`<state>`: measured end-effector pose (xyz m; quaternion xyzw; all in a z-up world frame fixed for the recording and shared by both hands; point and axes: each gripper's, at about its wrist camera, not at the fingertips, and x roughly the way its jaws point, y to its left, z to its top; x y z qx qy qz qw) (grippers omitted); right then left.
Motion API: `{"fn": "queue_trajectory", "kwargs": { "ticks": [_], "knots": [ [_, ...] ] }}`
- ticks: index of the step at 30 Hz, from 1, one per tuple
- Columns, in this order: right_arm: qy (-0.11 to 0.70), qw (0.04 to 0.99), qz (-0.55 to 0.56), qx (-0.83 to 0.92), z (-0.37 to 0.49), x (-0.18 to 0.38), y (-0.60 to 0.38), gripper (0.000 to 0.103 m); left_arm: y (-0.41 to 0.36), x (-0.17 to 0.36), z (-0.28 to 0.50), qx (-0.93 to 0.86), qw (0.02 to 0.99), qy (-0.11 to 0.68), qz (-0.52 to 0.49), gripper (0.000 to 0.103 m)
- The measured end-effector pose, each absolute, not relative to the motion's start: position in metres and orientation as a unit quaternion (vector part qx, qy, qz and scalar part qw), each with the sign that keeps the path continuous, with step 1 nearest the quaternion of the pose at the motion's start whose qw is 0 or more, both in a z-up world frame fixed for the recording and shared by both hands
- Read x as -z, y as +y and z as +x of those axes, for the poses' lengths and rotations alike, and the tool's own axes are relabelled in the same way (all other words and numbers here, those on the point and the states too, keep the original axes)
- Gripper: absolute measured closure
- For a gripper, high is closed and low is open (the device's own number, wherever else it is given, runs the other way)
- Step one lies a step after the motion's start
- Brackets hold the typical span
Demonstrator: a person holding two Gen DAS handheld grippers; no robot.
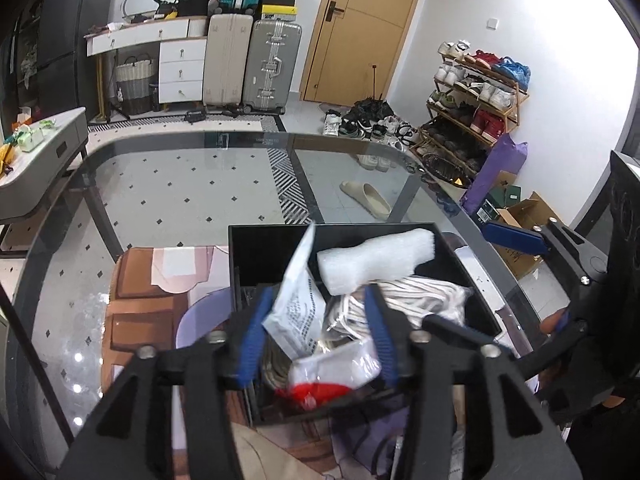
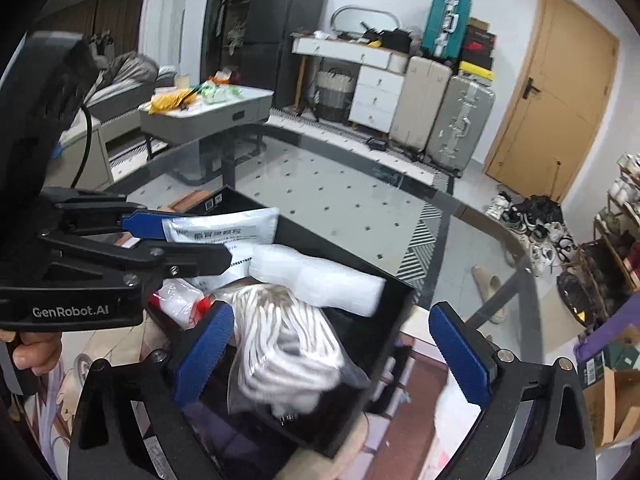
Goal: Organize soft objects
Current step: 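Open both grippers to drop the green packet and foam into the box, then move both grippers back toward the white cable and white packet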
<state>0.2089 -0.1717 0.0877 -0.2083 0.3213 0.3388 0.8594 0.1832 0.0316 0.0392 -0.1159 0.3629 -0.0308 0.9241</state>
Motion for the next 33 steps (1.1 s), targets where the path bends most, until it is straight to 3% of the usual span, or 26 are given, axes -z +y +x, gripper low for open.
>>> {"fn": "queue_trajectory", "kwargs": {
  "ticks": [4,8,12,33],
  "knots": [
    [0.316,0.873,-0.179,-0.326,0.193,-0.099,-0.192,0.001,0.028,-0.047,0.166,0.036,0.929,0.352,-0.108,0.047],
    [0.316,0.881,-0.144,-0.322,0.177,-0.107,-0.210,0.001,0.027,-0.053,0.142,0.029,0.938,0.329,-0.107,0.012],
    [0.319,0.883,-0.126,-0.319,0.159,-0.108,-0.223,0.001,0.026,-0.055,0.120,0.029,0.942,0.318,-0.097,0.003],
    [0.368,0.860,-0.141,-0.325,0.110,-0.066,-0.244,0.001,0.007,-0.020,0.047,0.016,0.938,0.338,-0.067,0.000]
  ]
}}
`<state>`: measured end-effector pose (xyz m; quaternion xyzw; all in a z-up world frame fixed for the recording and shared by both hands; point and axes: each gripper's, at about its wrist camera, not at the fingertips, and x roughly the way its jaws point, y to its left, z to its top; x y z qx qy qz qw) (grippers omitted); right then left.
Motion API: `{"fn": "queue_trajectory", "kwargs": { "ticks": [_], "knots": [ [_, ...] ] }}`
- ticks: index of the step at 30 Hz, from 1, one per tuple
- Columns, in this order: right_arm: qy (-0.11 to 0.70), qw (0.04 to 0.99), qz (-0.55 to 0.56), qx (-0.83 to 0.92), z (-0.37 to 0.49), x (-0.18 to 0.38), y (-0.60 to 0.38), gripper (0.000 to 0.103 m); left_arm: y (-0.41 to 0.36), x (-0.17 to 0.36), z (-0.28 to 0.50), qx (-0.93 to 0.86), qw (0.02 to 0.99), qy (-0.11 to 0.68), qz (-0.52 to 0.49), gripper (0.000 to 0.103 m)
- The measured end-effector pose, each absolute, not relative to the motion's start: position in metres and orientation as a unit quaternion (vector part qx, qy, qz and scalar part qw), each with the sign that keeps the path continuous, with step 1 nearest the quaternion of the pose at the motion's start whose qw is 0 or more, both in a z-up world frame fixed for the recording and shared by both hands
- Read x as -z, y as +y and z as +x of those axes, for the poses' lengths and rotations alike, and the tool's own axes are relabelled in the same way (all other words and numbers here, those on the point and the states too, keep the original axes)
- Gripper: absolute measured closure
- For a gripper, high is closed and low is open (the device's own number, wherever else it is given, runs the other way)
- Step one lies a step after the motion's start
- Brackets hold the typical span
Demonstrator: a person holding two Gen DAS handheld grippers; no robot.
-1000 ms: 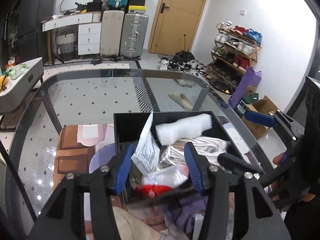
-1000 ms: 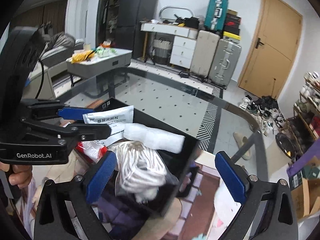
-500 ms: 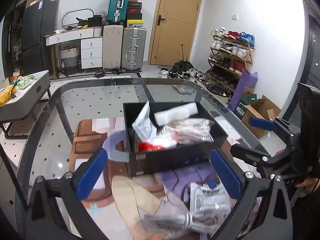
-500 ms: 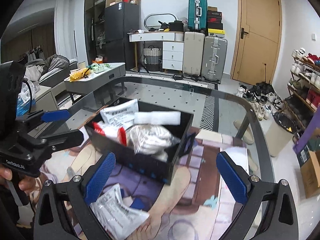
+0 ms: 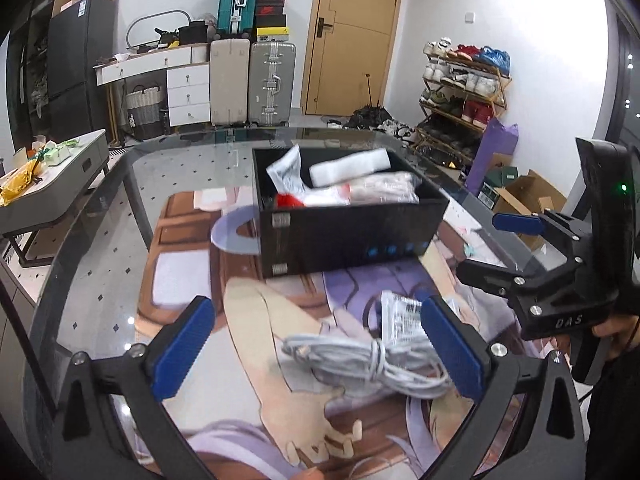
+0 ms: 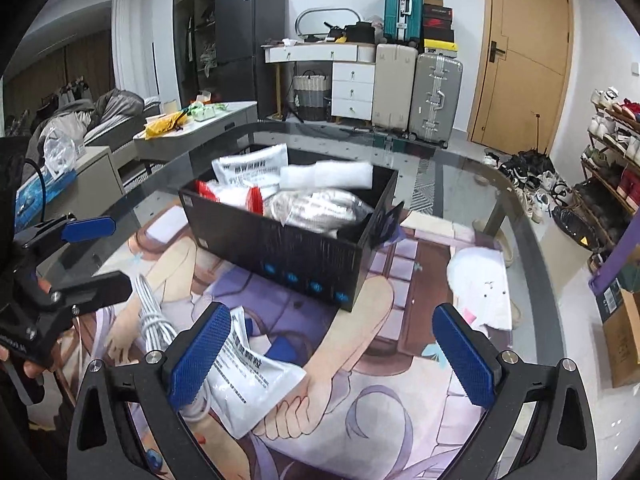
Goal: Organize soft objects
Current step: 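Move both grippers back toward the white cable and white packet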
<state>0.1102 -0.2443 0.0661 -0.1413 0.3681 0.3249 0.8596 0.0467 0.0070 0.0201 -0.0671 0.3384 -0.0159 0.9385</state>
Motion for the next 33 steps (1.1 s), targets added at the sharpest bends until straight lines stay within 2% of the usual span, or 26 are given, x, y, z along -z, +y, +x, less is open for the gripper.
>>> {"fn": "queue_trajectory", "kwargs": {
  "ticks": [17,33],
  "knots": [
    [0.395,0.825,-0.202,-0.350,0.098,-0.035,-0.231,0.001,-0.011,0.007,0.044,0.044,0.923,0.379,-0.047,0.000],
    [0.409,0.798,-0.223,-0.383,0.085,-0.020,-0.215,0.001,0.002,0.013,0.050,0.057,0.913,0.392,-0.098,0.000]
  ]
}}
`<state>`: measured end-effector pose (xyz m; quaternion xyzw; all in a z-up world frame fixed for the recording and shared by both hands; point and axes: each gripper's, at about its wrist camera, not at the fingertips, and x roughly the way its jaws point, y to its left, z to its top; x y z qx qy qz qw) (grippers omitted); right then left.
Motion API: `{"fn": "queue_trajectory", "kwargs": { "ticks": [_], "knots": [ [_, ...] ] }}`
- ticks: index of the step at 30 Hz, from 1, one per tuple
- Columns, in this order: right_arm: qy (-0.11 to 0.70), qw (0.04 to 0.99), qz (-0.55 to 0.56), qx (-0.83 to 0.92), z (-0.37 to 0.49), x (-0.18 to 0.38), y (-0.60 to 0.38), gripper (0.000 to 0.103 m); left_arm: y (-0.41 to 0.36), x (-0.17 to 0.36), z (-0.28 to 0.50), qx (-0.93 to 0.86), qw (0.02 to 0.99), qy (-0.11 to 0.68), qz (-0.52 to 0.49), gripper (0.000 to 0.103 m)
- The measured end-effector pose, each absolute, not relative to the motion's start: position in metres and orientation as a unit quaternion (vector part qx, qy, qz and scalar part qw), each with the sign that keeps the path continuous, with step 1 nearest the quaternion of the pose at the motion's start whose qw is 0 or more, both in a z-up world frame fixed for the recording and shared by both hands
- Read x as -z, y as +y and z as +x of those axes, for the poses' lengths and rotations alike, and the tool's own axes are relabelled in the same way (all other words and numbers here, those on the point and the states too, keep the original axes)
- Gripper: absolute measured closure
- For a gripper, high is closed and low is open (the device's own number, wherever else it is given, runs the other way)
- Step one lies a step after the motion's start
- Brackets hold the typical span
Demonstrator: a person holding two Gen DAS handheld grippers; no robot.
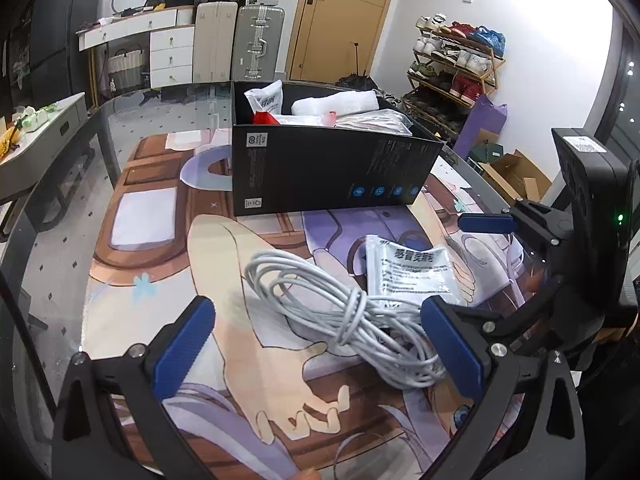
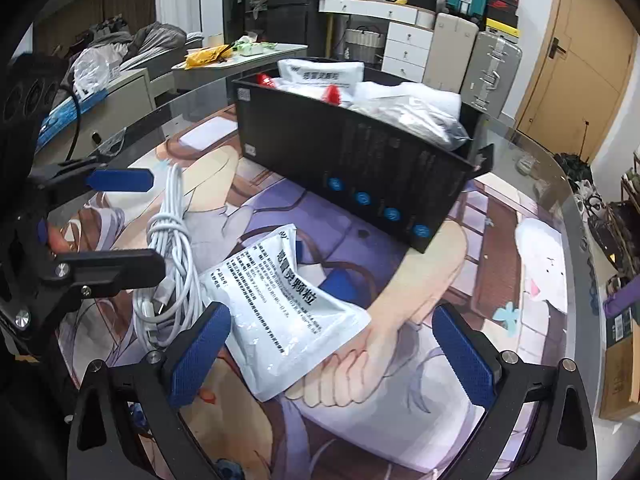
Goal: Organize soft objects
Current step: 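Move both grippers back toward the white cable and white packet, then grasp the white printed packet with the right gripper while the left gripper grasps the coiled white cable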
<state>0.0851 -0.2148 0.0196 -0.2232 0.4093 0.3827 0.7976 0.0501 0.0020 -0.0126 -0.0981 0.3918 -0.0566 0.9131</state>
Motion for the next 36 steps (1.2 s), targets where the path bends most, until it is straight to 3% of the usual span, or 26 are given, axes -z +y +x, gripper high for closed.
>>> {"fn": "queue_trajectory", "kwargs": {
  "ticks": [36],
  "knots": [
    [0.443,0.798,-0.182,-0.366,0.097,-0.009,-0.207,0.001,0.011,0.020,0.056,0.049,0.896,0.420,-0.133,0.000]
  ]
}}
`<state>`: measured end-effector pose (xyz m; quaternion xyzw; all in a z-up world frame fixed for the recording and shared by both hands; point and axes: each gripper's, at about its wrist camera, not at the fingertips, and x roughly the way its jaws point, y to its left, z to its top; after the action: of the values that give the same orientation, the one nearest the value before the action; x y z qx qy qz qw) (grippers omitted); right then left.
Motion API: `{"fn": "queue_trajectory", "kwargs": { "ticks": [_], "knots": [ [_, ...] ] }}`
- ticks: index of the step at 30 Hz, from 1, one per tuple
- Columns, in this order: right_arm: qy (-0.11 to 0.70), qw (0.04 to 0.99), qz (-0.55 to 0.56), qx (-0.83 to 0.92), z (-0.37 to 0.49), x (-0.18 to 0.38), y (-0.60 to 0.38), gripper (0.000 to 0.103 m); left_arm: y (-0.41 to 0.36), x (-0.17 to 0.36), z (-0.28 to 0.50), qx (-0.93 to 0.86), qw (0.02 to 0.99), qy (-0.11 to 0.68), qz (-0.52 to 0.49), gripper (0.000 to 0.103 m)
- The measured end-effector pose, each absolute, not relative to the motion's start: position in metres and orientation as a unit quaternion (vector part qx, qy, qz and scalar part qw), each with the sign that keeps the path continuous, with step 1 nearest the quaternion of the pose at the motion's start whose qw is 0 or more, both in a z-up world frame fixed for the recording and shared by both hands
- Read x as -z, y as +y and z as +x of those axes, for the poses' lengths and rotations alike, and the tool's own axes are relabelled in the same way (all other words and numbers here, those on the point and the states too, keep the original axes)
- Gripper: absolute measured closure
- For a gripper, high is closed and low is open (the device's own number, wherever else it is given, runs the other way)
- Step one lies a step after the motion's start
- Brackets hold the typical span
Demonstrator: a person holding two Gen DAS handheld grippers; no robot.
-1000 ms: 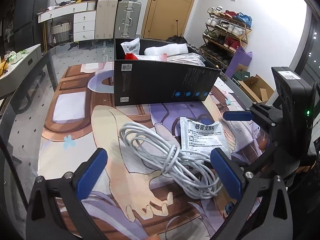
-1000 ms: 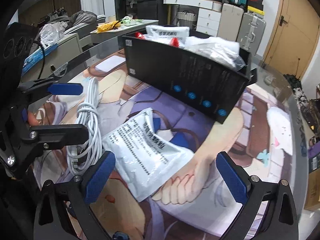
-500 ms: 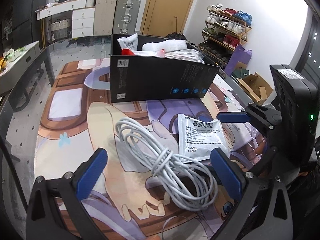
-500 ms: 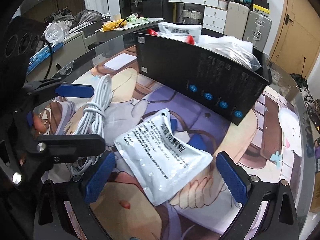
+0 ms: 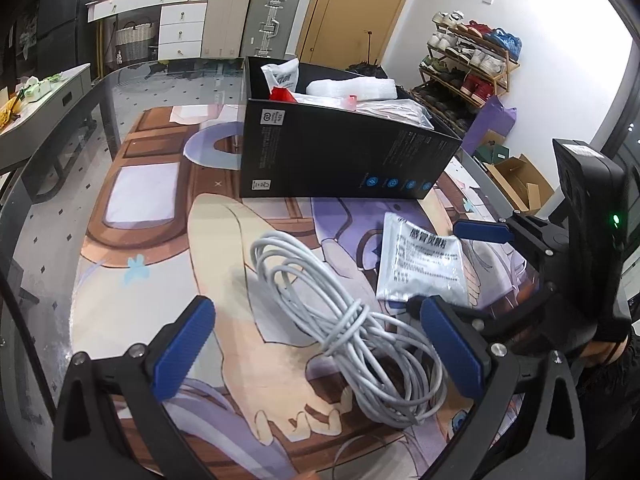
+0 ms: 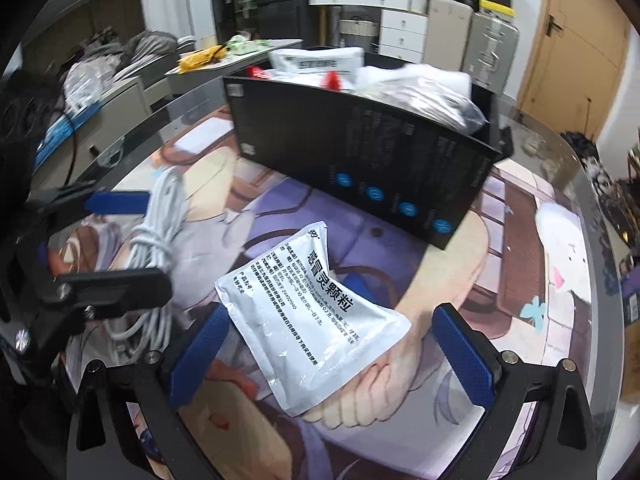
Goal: Organize soft objects
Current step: 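Grasp the white printed packet with the right gripper while the left gripper grasps the coiled white cable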
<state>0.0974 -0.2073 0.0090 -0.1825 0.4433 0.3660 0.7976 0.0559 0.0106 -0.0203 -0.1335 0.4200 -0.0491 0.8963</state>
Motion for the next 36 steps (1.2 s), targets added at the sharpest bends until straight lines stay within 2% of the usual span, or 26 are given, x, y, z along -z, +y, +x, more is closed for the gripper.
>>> {"fn": "queue_trajectory", "kwargs": {
  "ticks": [17,20,22,25,36],
  "knots": [
    [0.441,0.790,-0.185,-0.384,0.108,-0.010,-0.205,0.003,0.013,0.020,0.056,0.056,0.896,0.419,-0.136,0.000],
    [0.435,0.793,-0.182,-0.385,0.108,-0.013,-0.208,0.017,0.013,0.020,0.056,0.056,0.896,0.419,-0.135,0.000],
    [0.432,0.798,-0.179,-0.381,0.109,-0.016,-0.210,0.030,0.014,0.020,0.056,0.057,0.896,0.419,-0.136,0.000],
    [0.432,0.803,-0.173,-0.373,0.111,-0.018,-0.215,0.040,0.013,0.020,0.056,0.057,0.896,0.419,-0.136,0.000],
    [0.436,0.810,-0.165,-0.355,0.103,-0.019,-0.230,0.053,0.013,0.020,0.056,0.056,0.896,0.419,-0.135,0.000]
  ]
}}
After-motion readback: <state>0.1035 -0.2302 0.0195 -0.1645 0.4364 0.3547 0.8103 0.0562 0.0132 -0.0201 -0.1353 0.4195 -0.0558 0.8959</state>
